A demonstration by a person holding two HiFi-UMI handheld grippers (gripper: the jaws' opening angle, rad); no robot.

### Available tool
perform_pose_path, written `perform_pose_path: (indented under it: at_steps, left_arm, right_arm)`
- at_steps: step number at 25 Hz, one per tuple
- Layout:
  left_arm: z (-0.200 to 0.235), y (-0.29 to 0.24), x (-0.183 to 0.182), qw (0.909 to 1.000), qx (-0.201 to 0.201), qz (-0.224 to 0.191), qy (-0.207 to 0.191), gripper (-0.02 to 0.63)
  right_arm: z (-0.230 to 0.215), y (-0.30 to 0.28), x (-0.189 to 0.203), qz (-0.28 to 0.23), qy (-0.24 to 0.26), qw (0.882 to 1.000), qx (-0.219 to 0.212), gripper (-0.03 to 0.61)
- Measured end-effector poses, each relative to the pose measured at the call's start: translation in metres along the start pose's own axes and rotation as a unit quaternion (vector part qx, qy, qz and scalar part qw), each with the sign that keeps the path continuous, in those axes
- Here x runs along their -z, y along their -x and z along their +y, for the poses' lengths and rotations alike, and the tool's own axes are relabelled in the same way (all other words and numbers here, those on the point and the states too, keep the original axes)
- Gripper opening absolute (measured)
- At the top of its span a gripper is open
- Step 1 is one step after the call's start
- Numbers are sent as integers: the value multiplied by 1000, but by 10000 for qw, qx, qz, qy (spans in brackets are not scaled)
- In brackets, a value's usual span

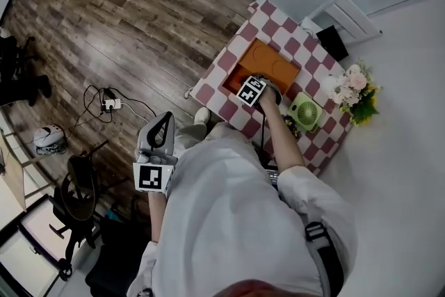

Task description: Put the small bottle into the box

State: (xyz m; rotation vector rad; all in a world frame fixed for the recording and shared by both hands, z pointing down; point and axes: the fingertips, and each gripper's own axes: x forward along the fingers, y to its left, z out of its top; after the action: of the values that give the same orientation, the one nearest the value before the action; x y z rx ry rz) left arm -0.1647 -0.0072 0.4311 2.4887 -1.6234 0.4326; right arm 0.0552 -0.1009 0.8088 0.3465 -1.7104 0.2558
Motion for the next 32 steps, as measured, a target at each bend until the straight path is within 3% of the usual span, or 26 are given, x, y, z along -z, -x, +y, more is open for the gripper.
perform_pose_path:
  at_steps: [8, 19, 29, 32]
  left_arm:
    - [16, 18, 12, 9996, -256, 46, 50, 2]
    - [34, 10, 6, 9995, 130, -235, 145, 2]
    - [56, 4, 8, 9970, 608, -441, 199, 2]
    - [59, -2, 7, 9951, 855, -476, 143, 2]
  right_arm:
    - [9, -23, 2, 380, 65, 9989, -267, 221]
    - [13, -36, 11, 723, -224, 9969, -216, 224]
    - [15, 7, 6, 404, -983, 9943, -28, 233]
    - [15, 27, 5, 9, -1330, 9911, 10, 227]
